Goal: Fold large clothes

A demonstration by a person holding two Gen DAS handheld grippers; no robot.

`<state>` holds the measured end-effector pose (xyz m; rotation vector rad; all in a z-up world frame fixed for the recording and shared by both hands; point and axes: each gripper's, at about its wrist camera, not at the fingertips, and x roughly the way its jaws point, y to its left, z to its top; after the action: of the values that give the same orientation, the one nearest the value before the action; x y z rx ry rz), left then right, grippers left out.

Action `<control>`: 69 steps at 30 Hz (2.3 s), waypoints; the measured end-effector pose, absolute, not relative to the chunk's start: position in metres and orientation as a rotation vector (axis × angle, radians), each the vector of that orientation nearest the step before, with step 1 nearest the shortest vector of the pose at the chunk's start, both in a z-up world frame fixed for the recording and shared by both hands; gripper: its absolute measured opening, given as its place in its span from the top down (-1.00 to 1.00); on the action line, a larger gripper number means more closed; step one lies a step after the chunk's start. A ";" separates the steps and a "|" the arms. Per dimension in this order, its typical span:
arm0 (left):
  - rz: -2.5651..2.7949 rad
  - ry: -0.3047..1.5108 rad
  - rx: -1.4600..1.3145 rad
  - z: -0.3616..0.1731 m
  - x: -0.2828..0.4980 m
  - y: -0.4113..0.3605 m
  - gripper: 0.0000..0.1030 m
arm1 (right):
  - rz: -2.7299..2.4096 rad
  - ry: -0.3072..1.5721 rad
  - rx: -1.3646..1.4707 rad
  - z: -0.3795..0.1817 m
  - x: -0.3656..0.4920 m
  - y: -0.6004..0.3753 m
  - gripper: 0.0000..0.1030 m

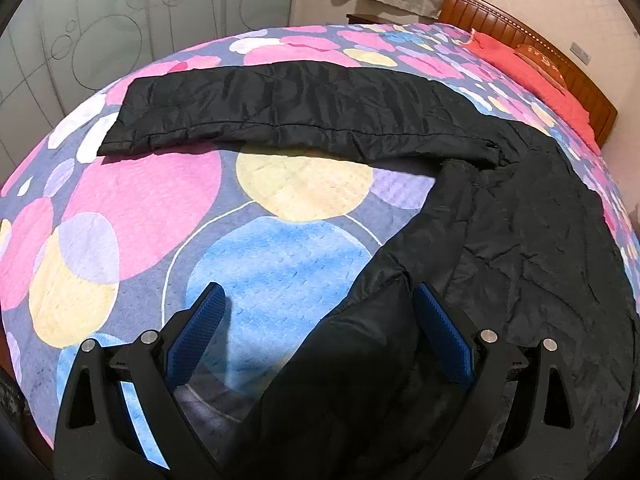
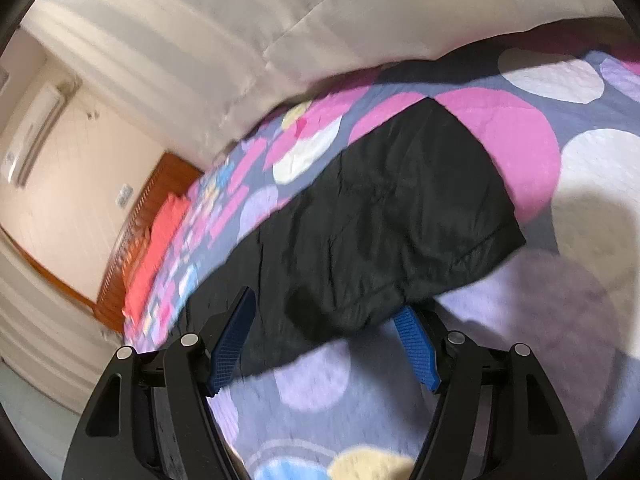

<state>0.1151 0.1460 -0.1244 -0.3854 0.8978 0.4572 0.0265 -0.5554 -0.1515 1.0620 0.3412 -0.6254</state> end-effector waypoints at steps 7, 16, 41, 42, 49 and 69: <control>0.494 0.892 -0.370 -0.128 0.111 0.144 -0.84 | -0.680 0.336 1.044 -0.153 0.032 -0.575 0.56; 0.537 0.885 -0.333 -0.136 0.106 0.147 -0.84 | -0.555 0.334 0.669 -0.074 0.075 -0.512 0.66; 0.512 0.888 -0.358 -0.149 0.111 0.149 -0.96 | 0.232 0.744 0.145 -0.086 0.290 -0.143 0.55; 0.512 0.888 -0.357 -0.149 0.111 0.148 -0.96 | 0.241 0.812 0.120 -0.098 0.298 -0.135 0.52; 0.513 0.890 -0.351 -0.151 0.112 0.148 -0.96 | 0.332 0.830 0.170 -0.090 0.279 -0.146 -0.28; 0.522 0.898 -0.331 -0.152 0.114 0.147 -0.96 | -0.349 0.847 0.264 -0.109 0.301 -0.361 -0.05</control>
<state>0.1145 0.1471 -0.1524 -0.3308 0.8980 0.5223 0.3008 -0.3606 -0.1089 0.2637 0.8470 -0.3493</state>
